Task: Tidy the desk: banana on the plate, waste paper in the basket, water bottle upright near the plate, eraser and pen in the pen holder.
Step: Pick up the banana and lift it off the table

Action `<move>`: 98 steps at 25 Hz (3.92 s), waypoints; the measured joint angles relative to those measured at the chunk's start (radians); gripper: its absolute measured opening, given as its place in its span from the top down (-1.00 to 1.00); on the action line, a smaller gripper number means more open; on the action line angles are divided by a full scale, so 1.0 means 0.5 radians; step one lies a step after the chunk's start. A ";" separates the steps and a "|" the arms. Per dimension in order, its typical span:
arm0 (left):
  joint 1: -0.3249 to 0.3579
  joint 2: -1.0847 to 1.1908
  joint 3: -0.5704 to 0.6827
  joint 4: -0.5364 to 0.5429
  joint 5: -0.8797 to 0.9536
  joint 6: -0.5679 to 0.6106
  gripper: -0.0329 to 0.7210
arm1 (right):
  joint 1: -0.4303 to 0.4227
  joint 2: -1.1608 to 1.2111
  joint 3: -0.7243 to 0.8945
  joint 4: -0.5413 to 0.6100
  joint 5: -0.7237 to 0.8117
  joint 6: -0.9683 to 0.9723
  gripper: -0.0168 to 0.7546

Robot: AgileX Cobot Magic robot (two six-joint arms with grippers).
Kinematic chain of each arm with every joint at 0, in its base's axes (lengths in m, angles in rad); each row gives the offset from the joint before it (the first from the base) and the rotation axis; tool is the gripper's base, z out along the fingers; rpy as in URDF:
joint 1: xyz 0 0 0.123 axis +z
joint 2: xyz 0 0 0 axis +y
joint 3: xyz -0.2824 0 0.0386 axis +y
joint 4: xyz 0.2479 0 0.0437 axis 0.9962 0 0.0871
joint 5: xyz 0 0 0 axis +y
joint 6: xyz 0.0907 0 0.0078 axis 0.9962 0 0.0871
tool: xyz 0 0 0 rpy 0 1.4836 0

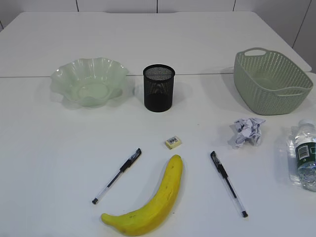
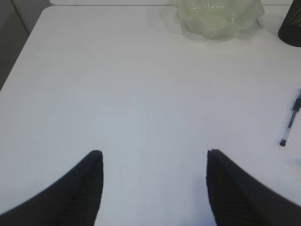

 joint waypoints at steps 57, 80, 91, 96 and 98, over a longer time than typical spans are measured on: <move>0.000 0.946 -0.890 -0.703 -0.212 0.529 -0.24 | 0.000 0.000 0.000 0.000 -0.004 0.000 -0.43; -0.744 2.063 -1.096 -0.853 -0.484 0.878 -0.24 | 0.000 0.000 0.000 0.000 -0.004 0.000 -0.43; -1.352 2.661 -1.096 -0.705 -0.752 0.797 -0.24 | 0.000 0.293 -0.174 0.007 -0.040 0.000 -0.43; -1.503 2.946 -1.096 -0.681 -0.788 0.784 -0.24 | 0.000 0.621 -0.316 0.019 -0.061 0.000 -0.43; -1.524 3.087 -1.096 -0.680 -0.797 0.747 -0.24 | 0.000 0.869 -0.428 0.045 -0.069 0.000 -0.43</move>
